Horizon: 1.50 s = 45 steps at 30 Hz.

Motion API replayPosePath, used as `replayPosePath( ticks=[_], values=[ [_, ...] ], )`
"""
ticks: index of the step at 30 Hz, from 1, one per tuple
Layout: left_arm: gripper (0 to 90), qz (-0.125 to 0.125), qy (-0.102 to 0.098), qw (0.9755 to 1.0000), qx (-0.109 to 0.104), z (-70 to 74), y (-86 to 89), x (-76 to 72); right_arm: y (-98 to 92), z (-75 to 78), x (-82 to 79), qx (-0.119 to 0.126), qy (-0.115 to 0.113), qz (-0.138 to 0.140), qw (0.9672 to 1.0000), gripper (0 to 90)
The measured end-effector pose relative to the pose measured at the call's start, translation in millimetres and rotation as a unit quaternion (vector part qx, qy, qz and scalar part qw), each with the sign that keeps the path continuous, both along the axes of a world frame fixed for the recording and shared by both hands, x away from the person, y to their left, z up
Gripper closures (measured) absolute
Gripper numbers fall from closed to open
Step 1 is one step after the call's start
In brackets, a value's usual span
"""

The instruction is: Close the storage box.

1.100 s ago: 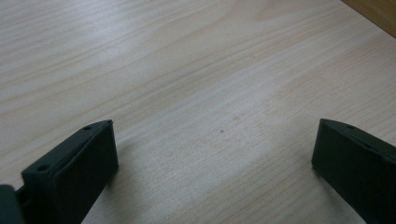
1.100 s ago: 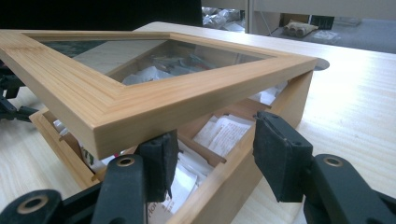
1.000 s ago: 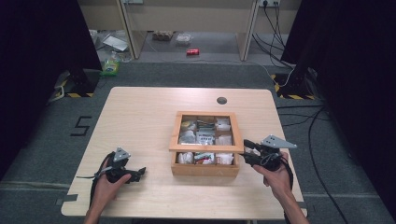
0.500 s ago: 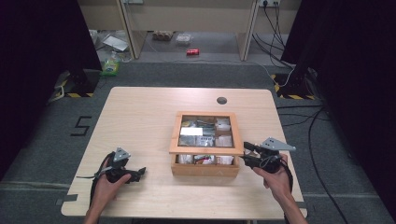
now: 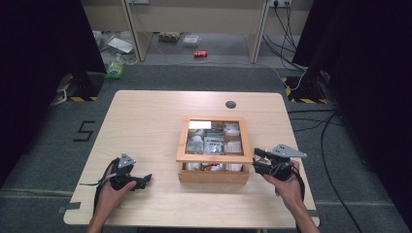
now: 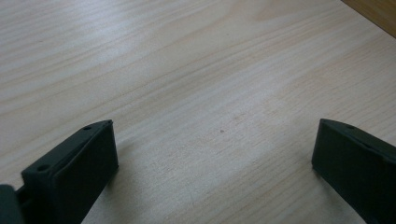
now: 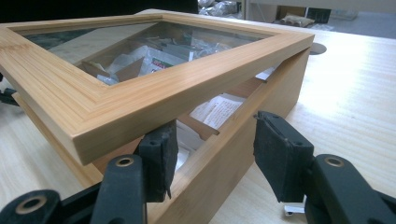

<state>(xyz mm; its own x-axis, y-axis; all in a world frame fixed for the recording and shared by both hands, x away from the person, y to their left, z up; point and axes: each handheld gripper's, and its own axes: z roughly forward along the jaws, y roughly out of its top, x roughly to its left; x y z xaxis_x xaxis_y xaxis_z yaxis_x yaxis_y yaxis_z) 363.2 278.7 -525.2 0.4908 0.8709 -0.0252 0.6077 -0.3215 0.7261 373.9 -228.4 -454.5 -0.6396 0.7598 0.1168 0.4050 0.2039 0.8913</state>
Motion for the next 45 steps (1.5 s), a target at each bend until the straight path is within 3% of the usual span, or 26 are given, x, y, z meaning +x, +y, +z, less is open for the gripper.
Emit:
replayPosePath(
  ticks=[5, 10, 12, 16, 29, 45],
  values=[
    [0.0, 0.0, 0.0, 1.0, 0.0, 0.0, 0.0, 0.0, -0.6, -3.3, 0.8, -0.009, 0.006, -0.004, 0.9999, 50.0],
    [0.0, 0.0, 0.0, 1.0, 0.0, 0.0, 0.0, 0.0, -6.5, -7.6, 4.0, -0.032, 0.005, -0.028, 0.9991, 49.2],
    [0.0, 0.0, 0.0, 1.0, 0.001, 0.1, 0.1, 0.0, -12.0, -9.8, 5.8, 0.002, 0.014, -0.036, 0.9992, 48.8],
    [0.0, 0.0, 0.0, 1.0, 0.0, 0.0, 0.0, -0.1, -16.1, -5.6, 6.1, -0.02, -0.001, -0.053, 0.9984, 47.6],
    [0.0, 0.0, 0.0, 1.0, 0.0, 0.0, 0.0, -0.1, -34.5, -18.9, 15.0, -0.018, 0.03, -0.107, 0.9936, 41.0],
    [0.0, 0.0, 0.0, 1.0, 0.0, 0.0, 0.1, 0.0, -38.2, -29.7, 24.3, -0.017, 0.049, -0.128, 0.9904, 38.7]
  ],
)
